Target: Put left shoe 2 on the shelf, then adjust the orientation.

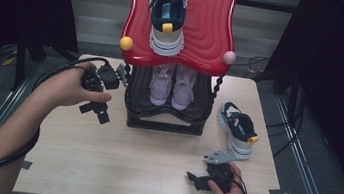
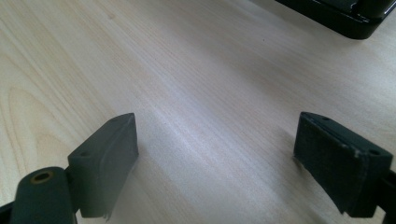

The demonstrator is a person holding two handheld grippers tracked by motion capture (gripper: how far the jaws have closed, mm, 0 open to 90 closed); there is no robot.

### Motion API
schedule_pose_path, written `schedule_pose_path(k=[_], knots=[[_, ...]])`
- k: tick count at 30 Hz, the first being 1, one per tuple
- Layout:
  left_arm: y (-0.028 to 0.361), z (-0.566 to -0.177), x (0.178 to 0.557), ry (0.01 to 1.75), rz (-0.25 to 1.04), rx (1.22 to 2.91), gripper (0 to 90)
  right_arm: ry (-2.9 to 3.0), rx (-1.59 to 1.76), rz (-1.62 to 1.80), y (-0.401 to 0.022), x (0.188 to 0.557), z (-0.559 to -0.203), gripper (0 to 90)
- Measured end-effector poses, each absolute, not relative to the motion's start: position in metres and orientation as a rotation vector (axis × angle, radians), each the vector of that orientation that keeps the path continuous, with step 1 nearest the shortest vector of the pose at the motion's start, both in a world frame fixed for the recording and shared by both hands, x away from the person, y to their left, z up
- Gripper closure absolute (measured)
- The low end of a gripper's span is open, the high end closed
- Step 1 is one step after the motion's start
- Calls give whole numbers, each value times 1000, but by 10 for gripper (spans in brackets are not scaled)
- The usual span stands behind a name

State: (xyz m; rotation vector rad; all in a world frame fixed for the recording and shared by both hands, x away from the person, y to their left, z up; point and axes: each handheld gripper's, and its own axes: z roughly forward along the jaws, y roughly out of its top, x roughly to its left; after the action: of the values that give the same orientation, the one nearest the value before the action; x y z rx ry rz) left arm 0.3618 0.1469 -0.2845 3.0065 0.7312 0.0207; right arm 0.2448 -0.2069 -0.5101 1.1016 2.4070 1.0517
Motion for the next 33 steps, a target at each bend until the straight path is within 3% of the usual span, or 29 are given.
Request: schedule_pose_path(k=[7,14,33], knots=[[152,-326,362,745,-7,2988,196,2406,1101,1051,-207,245,-510,130],[156,-369,358,792,14,2861,196,2410,1104,1048,-207,245,-510,130],[162,-450,346,858,183,2550,185,2440,1054,1057,-212,244,-510,129]])
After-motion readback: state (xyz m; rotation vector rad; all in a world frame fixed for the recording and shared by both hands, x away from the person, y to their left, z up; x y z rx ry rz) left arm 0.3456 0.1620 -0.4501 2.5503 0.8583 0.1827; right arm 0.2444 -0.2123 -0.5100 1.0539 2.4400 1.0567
